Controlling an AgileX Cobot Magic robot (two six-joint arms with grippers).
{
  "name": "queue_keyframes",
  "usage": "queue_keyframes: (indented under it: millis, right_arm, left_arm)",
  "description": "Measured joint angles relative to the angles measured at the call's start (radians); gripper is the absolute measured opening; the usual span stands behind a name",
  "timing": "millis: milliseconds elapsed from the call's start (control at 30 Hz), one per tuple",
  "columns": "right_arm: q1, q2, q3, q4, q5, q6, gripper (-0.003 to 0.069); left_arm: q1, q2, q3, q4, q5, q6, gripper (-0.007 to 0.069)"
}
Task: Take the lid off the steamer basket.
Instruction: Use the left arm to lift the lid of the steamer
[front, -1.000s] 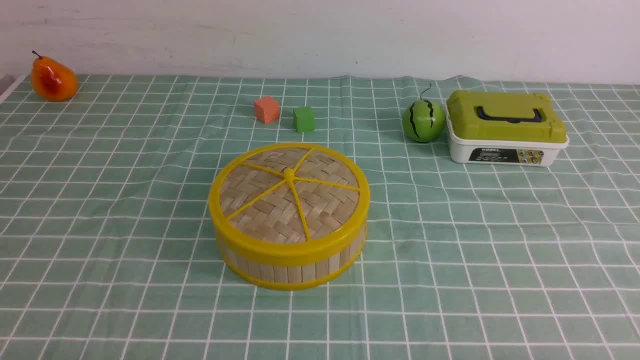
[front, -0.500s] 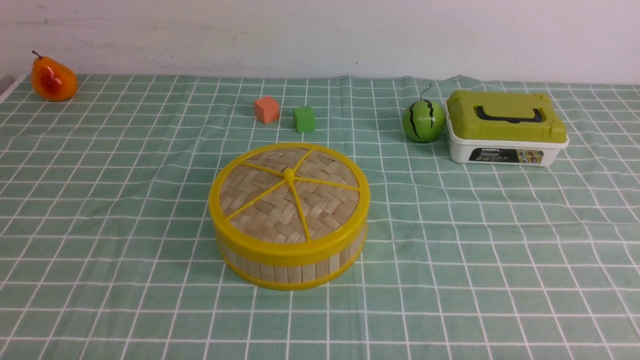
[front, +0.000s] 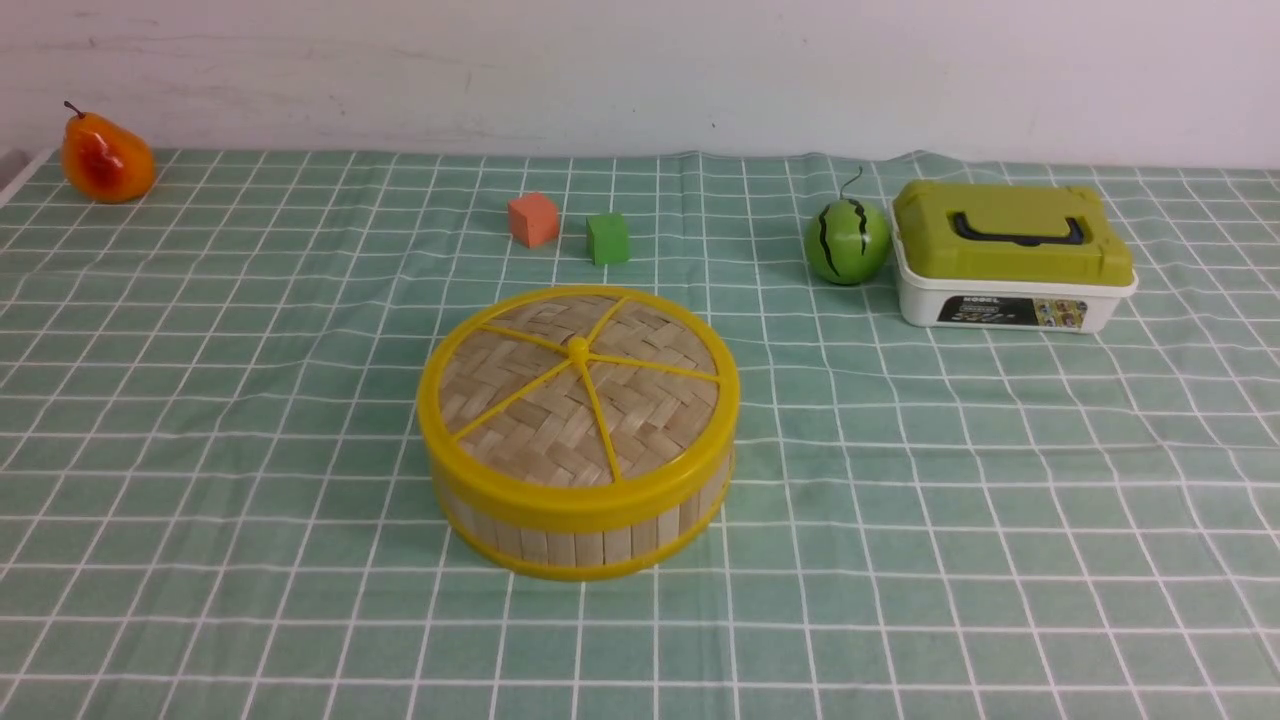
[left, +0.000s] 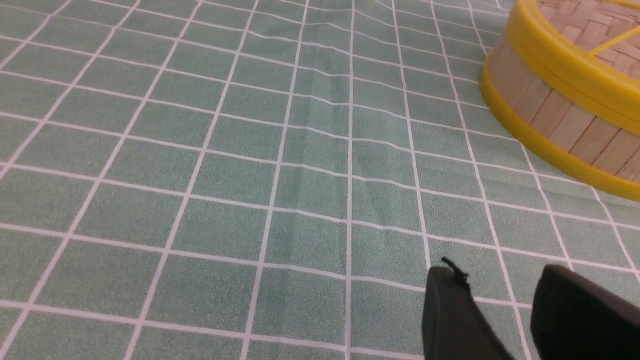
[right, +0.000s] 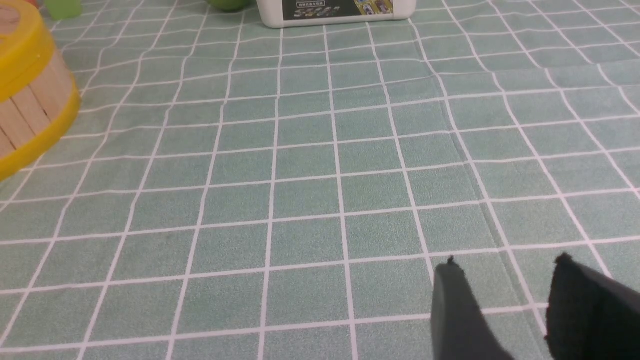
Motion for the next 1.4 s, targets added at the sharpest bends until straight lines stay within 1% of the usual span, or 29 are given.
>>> queue_keyframes:
  millis: [167,233,333,367,400,433,467,500,533,567,600,633,767,1033,1133,1200,1267,1333,1367,1400]
  right_arm:
    - [0.000,0.000,0.000,0.000,0.000,0.000,0.0241]
    - [0.000,0.000,0.000,0.000,0.000,0.000,0.0241]
    - [0.000,0.000,0.000,0.000,0.000,0.000,0.0241]
    - [0.000,0.000,0.000,0.000,0.000,0.000,0.0241]
    - [0.000,0.000,0.000,0.000,0.000,0.000,0.0241]
    - [0.000,0.000,0.000,0.000,0.000,0.000,0.0241]
    - [0.000,0.000,0.000,0.000,0.000,0.000,0.0241]
    - [0.000,0.000,0.000,0.000,0.000,0.000,0.0241]
    - [0.000,0.000,0.000,0.000,0.000,0.000,0.0241]
    - [0.000,0.000,0.000,0.000,0.000,0.000,0.0241]
    - [0.000,0.000,0.000,0.000,0.000,0.000,0.0241]
    - [0.000,0.000,0.000,0.000,0.000,0.000,0.0241]
    - [0.000,0.000,0.000,0.000,0.000,0.000,0.0241]
    - [0.000,0.000,0.000,0.000,0.000,0.000,0.0241]
    - [0.000,0.000,0.000,0.000,0.000,0.000,0.0241]
    - [0.000,0.000,0.000,0.000,0.000,0.000,0.0241]
    - [0.000,0.000,0.000,0.000,0.000,0.000,0.0241]
    - [0.000,0.000,0.000,0.000,0.000,0.000,0.0241]
    - [0.000,0.000,0.000,0.000,0.000,0.000,0.0241]
    - [0.000,0.000,0.000,0.000,0.000,0.000,0.0241]
  left_arm:
    - [0.000,0.000,0.000,0.011,-0.027,-0.010,0.0239]
    - [0.000,0.000,0.000,-0.032,-0.056,-0.052,0.0239]
    - [0.000,0.000,0.000,-0.366,-0.118,-0.323,0.0239]
    - [0.000,0.000,0.000,-0.458,-0.123,-0.394,0.0239]
    - [0.000,0.000,0.000,-0.502,-0.126,-0.430,0.0239]
    - [0.000,0.000,0.000,-0.668,-0.130,-0.557,0.0239]
    - [0.000,0.000,0.000,-0.742,-0.134,-0.611,0.0239]
    - [0.000,0.000,0.000,-0.775,-0.135,-0.635,0.0239]
    - [0.000,0.000,0.000,-0.874,-0.141,-0.698,0.0239]
    - [0.000,0.000,0.000,-0.895,-0.143,-0.710,0.0239]
    - [0.000,0.000,0.000,-0.949,-0.150,-0.737,0.0239]
    - [0.000,0.000,0.000,-0.976,-0.154,-0.746,0.0239]
    - [0.000,0.000,0.000,-0.996,-0.159,-0.737,0.0239]
    - [0.000,0.000,0.000,-0.998,-0.166,-0.708,0.0239]
    - [0.000,0.000,0.000,-1.017,-0.221,-0.718,0.0239]
    - [0.000,0.000,0.000,-1.048,-0.298,-0.721,0.0239]
    - [0.000,0.000,-0.006,-1.053,-0.383,-0.687,0.0233]
    - [0.000,0.000,-0.043,-1.038,-0.492,-0.609,0.0204]
    - [0.000,0.000,-0.078,-1.017,-0.542,-0.550,0.0176]
    - [0.000,0.000,-0.127,-0.987,-0.593,-0.467,0.0134]
